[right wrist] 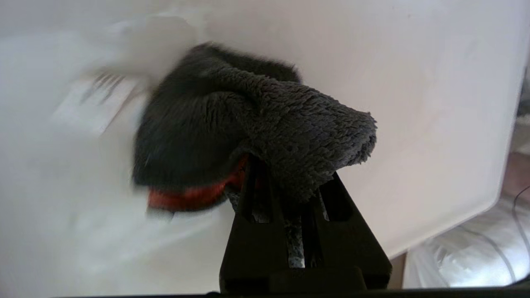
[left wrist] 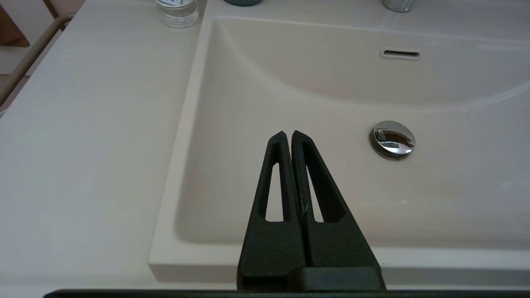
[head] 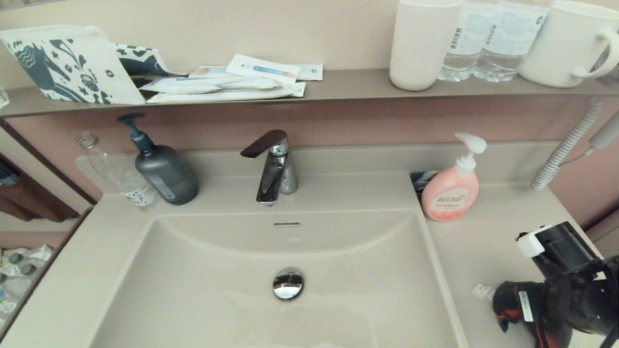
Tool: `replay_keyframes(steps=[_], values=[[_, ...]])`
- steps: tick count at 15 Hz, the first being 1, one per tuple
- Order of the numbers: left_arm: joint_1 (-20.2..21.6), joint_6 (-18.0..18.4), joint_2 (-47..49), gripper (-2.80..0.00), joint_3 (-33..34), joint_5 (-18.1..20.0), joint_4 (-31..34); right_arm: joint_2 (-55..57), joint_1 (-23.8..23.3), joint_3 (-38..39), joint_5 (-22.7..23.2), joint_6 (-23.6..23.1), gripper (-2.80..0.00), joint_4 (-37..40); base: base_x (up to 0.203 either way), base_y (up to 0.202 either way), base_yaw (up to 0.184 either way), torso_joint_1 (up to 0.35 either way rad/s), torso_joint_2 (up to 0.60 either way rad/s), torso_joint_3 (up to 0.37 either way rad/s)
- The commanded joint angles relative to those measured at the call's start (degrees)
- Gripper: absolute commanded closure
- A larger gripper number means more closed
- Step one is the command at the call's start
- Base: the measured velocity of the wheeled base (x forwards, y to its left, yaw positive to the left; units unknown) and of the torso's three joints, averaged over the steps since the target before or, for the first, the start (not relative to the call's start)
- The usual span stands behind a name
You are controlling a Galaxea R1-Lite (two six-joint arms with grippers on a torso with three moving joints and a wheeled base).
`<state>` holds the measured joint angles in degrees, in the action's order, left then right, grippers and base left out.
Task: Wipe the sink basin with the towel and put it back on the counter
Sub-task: Wipe the sink
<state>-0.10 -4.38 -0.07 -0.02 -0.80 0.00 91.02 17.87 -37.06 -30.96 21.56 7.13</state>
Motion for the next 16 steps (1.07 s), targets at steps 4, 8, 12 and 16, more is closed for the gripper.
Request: replay_keyframes(steps=[4,8,12,16], values=[[0.0,-0.1,0.1,0.0,0.0,-0.1,0.0,6.9,-7.2,1.8,2.6,-3.3,0.0,-9.2,0.0,0.0,0.0,0.0,0.0,0.0],[0.0,0.0,0.1,0.0,-0.1,0.0,0.0,11.4,-10.3,1.5,7.8,-3.8,0.0,-19.4,0.0,0.0,0.0,0.0,0.0,0.0],[0.0,0.0,0.1,0.0,0.0,0.0,0.0,18.4,-8.8,-1.4,8.1,-3.5,0.0,-29.7,0.0,0.0,0.0,0.0,0.0,0.0],[0.0,0.0,0.1,0.0,0.0,0.0,0.0,18.9,-1.3,-4.5,8.1,-1.0,0.0,-30.6,0.0,0.0,0.0,0.0,0.0,0.0]])
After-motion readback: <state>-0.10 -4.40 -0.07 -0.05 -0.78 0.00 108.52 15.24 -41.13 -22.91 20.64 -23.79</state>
